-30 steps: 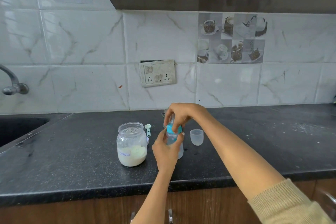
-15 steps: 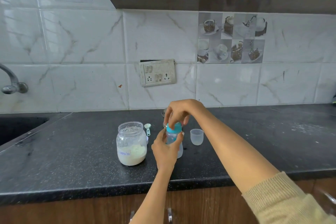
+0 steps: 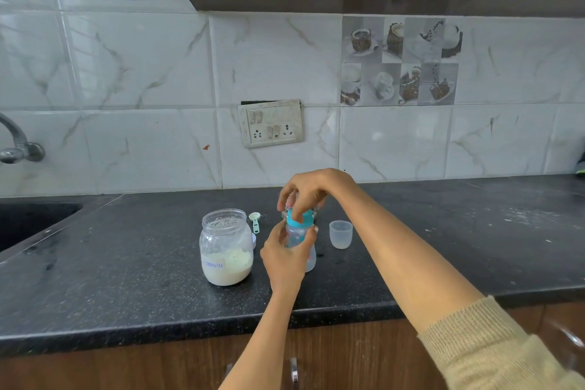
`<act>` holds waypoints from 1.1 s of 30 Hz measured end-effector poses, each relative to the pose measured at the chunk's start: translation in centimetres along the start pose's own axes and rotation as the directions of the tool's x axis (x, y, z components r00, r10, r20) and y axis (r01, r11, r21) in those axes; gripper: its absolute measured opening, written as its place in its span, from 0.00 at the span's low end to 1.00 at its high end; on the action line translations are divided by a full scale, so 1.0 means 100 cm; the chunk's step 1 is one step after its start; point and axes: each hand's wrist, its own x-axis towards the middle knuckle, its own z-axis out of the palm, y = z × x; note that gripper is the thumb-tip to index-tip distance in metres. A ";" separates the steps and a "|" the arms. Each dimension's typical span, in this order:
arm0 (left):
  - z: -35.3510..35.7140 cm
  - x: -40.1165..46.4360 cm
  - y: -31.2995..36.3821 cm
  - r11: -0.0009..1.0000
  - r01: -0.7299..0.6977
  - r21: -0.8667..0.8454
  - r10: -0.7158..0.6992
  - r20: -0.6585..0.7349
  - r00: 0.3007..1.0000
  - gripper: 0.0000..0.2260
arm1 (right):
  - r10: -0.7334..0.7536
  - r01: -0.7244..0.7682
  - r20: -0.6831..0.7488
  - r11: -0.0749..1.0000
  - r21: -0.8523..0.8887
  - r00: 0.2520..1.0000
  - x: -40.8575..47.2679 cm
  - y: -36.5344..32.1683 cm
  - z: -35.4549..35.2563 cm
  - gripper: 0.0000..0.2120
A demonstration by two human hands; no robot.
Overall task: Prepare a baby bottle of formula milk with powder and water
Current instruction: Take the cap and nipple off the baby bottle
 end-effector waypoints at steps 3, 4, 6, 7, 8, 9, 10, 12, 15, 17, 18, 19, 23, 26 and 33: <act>0.001 0.000 0.002 1.000 0.020 0.008 -0.020 -0.004 1.000 0.25 | -0.020 0.021 -0.030 1.000 0.021 0.999 -0.003 -0.001 -0.003 0.22; 0.001 0.000 0.003 1.000 0.024 0.012 -0.024 -0.009 1.000 0.25 | 0.006 -0.005 -0.057 1.000 0.017 0.998 -0.003 0.000 -0.003 0.24; 0.001 0.000 0.003 1.000 0.020 0.004 -0.020 -0.012 1.000 0.25 | 0.079 -0.080 -0.076 0.997 -0.018 0.994 -0.001 0.001 0.000 0.27; 0.000 -0.001 0.003 1.000 0.014 -0.008 -0.014 -0.010 1.000 0.24 | 0.098 -0.101 -0.070 0.994 -0.030 0.993 0.000 0.001 0.002 0.26; -0.001 -0.001 0.003 1.000 0.009 -0.021 -0.009 -0.008 1.000 0.24 | 0.098 -0.100 -0.065 0.994 -0.030 0.993 0.002 0.001 0.004 0.24; -0.001 -0.001 0.003 1.000 0.008 -0.029 -0.008 -0.005 1.000 0.23 | 0.082 -0.083 -0.058 0.996 -0.023 0.995 0.002 0.000 0.004 0.21; -0.001 -0.001 0.003 0.999 0.009 -0.033 -0.009 0.000 1.000 0.23 | 0.052 -0.053 -0.044 0.999 -0.010 0.998 0.002 0.000 0.004 0.17; -0.001 -0.001 0.002 0.999 0.009 -0.041 -0.008 0.014 1.000 0.22 | -0.016 0.016 0.014 1.000 0.018 1.000 0.001 0.001 0.001 0.14; 0.000 -0.001 0.003 0.999 0.013 -0.036 -0.013 0.009 1.000 0.22 | -0.056 0.054 0.018 0.996 0.073 0.998 -0.003 -0.001 -0.001 0.16; -0.001 -0.001 0.003 0.999 0.009 -0.036 -0.009 0.003 1.000 0.23 | -0.009 0.012 -0.061 0.999 0.047 0.998 0.000 0.000 0.002 0.22; -0.001 -0.001 0.003 0.999 0.008 -0.038 -0.008 0.003 1.000 0.23 | 0.026 -0.024 -0.088 1.000 0.014 0.996 0.002 0.000 0.003 0.24; -0.001 -0.002 0.003 0.999 0.007 -0.041 -0.006 0.003 1.000 0.24 | 0.050 -0.050 -0.100 0.999 -0.003 0.994 0.005 0.001 0.005 0.23; -0.001 -0.001 0.001 0.999 0.008 -0.047 -0.008 0.000 1.000 0.25 | 0.008 -0.004 -0.070 0.998 0.063 0.998 0.008 0.002 0.004 0.16; 0.000 0.000 -0.001 0.999 0.019 -0.049 -0.019 -0.003 1.000 0.28 | -0.058 0.062 -0.044 0.993 0.101 0.997 0.001 0.007 -0.005 0.17; 0.000 0.002 -0.002 0.998 0.039 -0.058 -0.039 -0.003 0.999 0.29 | -0.086 0.136 -0.213 0.963 0.231 0.973 -0.020 0.041 -0.024 0.18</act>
